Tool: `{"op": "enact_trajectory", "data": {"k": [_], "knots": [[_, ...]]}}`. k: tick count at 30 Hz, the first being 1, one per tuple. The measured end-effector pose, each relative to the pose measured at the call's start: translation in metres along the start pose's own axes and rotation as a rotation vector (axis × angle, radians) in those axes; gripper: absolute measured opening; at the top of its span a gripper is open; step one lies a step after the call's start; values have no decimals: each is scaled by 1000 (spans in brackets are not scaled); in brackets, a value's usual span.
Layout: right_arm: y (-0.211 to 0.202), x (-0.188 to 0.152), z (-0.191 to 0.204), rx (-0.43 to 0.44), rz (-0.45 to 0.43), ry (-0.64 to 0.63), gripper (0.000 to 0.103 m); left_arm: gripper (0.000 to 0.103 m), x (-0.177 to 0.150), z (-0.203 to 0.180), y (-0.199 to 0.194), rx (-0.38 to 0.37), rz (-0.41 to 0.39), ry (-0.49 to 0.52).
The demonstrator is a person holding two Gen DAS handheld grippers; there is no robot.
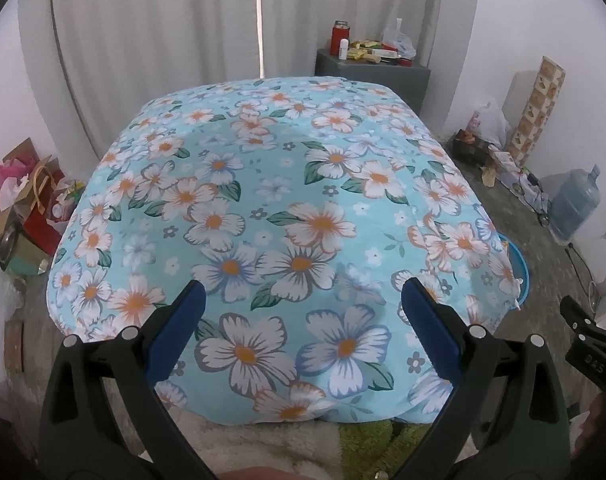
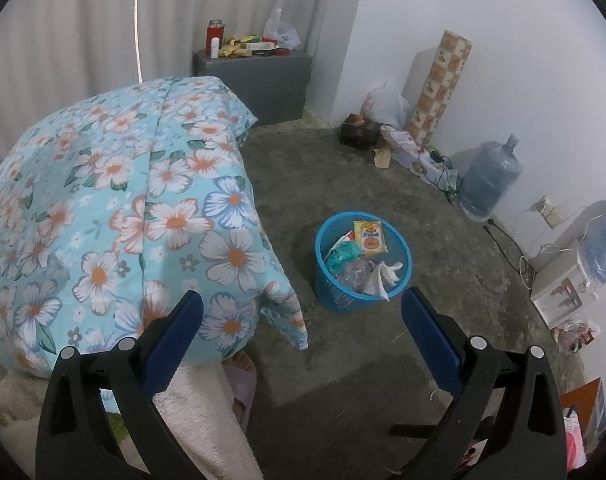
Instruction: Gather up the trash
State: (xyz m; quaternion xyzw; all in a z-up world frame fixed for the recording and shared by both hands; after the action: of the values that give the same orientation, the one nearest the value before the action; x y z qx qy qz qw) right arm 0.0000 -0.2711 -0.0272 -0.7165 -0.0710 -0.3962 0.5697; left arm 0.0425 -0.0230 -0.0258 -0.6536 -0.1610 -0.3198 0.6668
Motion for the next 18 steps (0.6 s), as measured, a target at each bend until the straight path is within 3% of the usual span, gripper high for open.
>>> {"op": "enact_trajectory", "data": {"k": [18], "knots": [[-1, 1, 3, 5, 3, -8, 96, 94, -4, 3, 4, 7, 17, -10]]}}
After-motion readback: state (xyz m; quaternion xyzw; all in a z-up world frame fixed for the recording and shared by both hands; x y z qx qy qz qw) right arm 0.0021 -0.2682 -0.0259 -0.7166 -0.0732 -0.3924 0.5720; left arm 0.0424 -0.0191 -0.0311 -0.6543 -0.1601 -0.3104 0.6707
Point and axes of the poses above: each gripper's, at about its wrist camera, not at the fingertips, and y roughly the way its jaws point, z to its left, x to its top, the point moved 3 cm from there along y, roughly the way its jaws point, and after that the axes turned 12 degrees about y, right-handed, at the moved point
